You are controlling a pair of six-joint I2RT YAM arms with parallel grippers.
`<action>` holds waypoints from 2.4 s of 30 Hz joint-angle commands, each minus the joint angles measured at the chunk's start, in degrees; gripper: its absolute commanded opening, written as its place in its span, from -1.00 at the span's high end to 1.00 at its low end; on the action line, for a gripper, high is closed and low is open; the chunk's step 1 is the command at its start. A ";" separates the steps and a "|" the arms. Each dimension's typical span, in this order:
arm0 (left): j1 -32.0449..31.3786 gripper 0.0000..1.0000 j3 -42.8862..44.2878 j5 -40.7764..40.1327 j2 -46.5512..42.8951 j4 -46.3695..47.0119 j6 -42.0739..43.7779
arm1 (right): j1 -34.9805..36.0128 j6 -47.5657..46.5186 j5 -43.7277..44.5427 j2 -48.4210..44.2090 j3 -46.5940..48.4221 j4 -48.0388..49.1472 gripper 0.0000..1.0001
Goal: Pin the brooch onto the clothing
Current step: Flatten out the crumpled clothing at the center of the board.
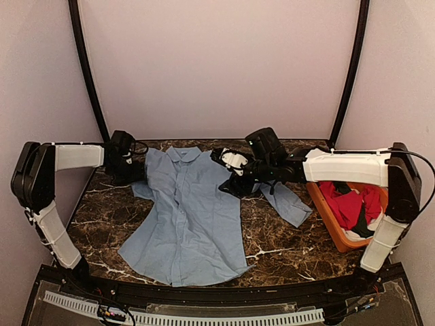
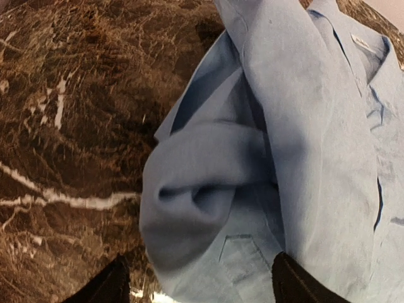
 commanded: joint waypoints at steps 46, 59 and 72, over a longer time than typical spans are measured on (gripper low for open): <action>6.87 -0.35 18.35 -30.28 -11.58 -21.48 17.85 | -8.65 10.08 1.54 22.81 20.31 -6.64 -0.32; -5.71 -0.29 21.80 -15.72 4.48 -12.48 16.79 | -8.96 15.13 14.11 4.52 10.81 -10.96 -0.34; -17.80 -0.27 50.55 -3.91 30.24 -10.06 15.39 | -13.48 26.39 15.39 -3.26 -4.26 -25.01 -0.31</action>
